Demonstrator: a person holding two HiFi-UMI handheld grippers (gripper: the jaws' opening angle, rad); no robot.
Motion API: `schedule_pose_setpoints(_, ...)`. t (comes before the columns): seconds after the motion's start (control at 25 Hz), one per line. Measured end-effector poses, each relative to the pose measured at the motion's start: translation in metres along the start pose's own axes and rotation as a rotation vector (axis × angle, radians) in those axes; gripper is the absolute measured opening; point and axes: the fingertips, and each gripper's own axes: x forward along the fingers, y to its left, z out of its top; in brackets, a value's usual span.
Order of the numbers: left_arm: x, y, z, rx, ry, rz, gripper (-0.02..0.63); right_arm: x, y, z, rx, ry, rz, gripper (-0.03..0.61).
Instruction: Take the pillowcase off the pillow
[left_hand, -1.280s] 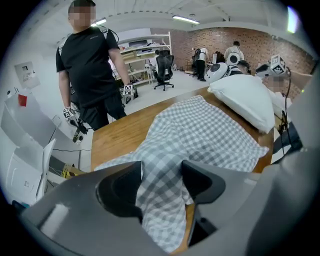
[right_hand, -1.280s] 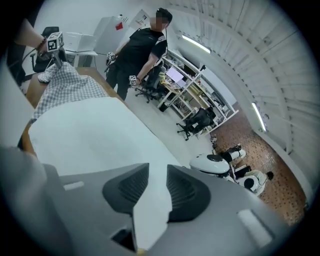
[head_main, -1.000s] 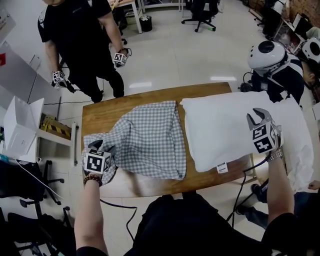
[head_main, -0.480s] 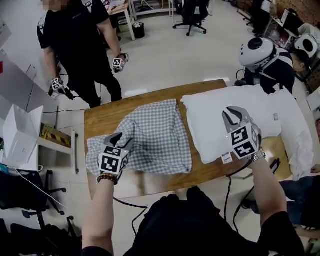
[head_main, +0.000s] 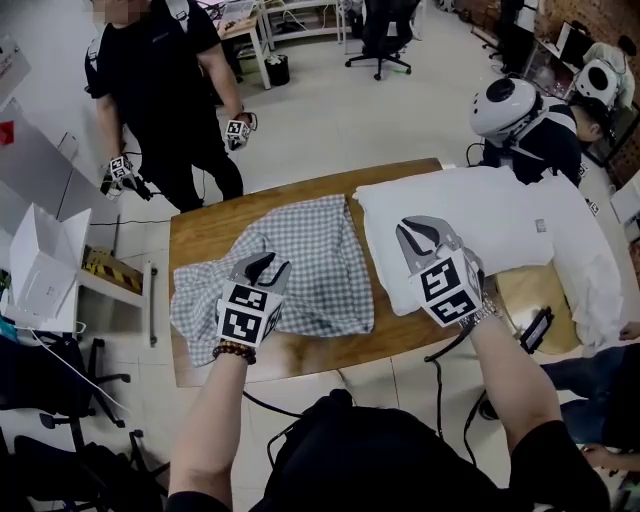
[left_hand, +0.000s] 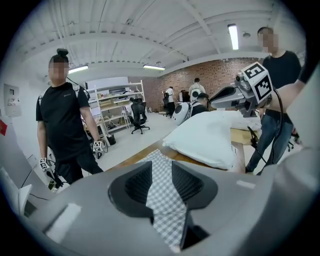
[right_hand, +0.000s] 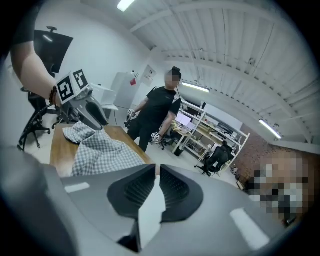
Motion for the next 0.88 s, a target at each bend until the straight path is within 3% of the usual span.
schedule_pose_setpoints(0.32, -0.016, -0.128, 0.024, 0.068, -0.129, 0.038, 0.005, -0.08, 0.047, -0.028, 0.032, -0.168, 0.042, 0.002)
schedule_pose_setpoints(0.56, -0.022, -0.204, 0.049, 0.12, -0.185, 0.018, 0.003, -0.124, 0.068, -0.036, 0.058, -0.248, 0.087, 0.002)
schedule_pose_setpoints(0.88, -0.043, -0.265, 0.076, 0.162, -0.263, 0.016, 0.003, -0.168, 0.087, -0.038, 0.086, -0.303, 0.111, 0.0)
